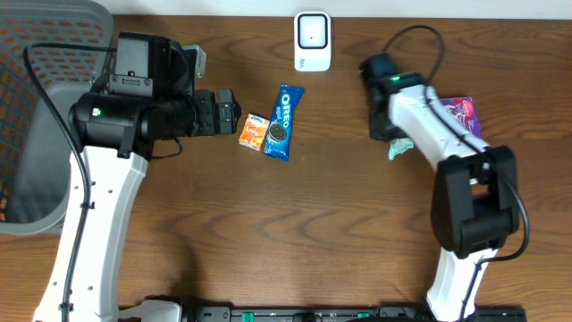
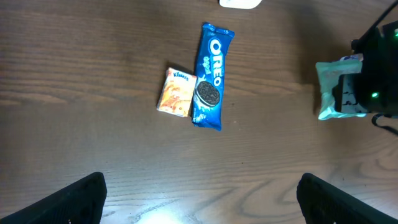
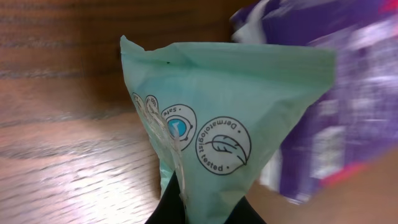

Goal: Scan the item barcode

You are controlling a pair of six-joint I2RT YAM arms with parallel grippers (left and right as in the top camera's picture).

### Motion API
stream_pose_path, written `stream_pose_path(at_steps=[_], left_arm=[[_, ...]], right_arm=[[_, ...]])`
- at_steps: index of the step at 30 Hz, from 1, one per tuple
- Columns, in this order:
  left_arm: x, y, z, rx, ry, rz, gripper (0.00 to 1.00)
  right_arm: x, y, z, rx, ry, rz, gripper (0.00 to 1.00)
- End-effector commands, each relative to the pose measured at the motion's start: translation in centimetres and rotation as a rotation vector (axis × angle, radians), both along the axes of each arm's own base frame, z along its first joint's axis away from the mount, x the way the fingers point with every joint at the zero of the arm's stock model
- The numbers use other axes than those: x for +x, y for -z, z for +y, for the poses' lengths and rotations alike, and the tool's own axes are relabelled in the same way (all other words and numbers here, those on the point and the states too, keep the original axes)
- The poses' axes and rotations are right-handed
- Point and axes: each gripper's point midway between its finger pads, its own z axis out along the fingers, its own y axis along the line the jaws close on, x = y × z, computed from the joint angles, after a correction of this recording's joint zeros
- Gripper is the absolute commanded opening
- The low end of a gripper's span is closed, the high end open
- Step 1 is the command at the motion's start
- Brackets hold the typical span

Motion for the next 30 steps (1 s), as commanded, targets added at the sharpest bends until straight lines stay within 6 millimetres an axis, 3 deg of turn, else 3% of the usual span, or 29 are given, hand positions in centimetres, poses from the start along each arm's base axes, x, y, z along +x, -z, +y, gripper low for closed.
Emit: stream_pose_path(at_steps=[1,4,9,12,16,18,20,21,23,25,26,28,30], left_arm=[[0.0,0.2,0.2,0.008,-0.009,0.005,0.98],[0.0,0.2,0.2,0.008,-0.009,0.005,0.98],[0.0,0.2,0.2,0.008,-0.009,0.005,0.98],[0.0,0.2,0.2,0.008,-0.008,0.005,0.98],[0.0,0.2,0.2,0.008,-0.009,0.005,0.98],[0.0,0.2,0.2,0.008,-0.009,0.005,0.98],[0.0,0.2,0.2,0.008,-0.008,0.005,0.98],[0.0,0.2,0.2,0.008,-0.008,0.005,0.98],[0.0,0.2,0.2,0.008,-0.009,0.005,0.98],[0.0,0.2,0.2,0.008,-0.009,0.005,0.98],[0.0,0.2,0.2,0.008,-0.009,0.005,0.98],[0.0,0.2,0.2,0.008,-0.009,0.005,0.98],[0.0,0.2,0.2,0.008,-0.008,0.005,0.98]], right_arm=[[1.2,-2.7,-2.3,-0.308,0.008,-0.1,0.01],[1.1,-0.9,-2.3,-0.352,-0.007,-0.058,0.01],[0.2,2.6,-0.4,-0.29,-0.026,0.014,0.04],[-0.4,4.0,2.0,-0.183,-0.053,0.045,0.3],[-0.7,5.2,7.0,0.034,-0.099,0.078,0.61],[-0.1,4.2,8.6,0.11,-0.107,0.075,0.61],[1.1,1.2,8.7,0.089,-0.129,0.062,0.57],[1.5,0.1,8.4,0.058,-0.131,0.05,0.47],[2.1,-1.8,7.7,0.006,-0.134,0.027,0.18],[2.2,-2.0,7.6,0.003,-0.145,0.035,0.07],[2.0,-2.0,7.4,0.0,-0.142,0.045,0.08],[1.7,-1.9,7.0,-0.002,-0.132,0.057,0.25],[1.4,-1.5,7.6,0.037,-0.141,0.078,0.29]])
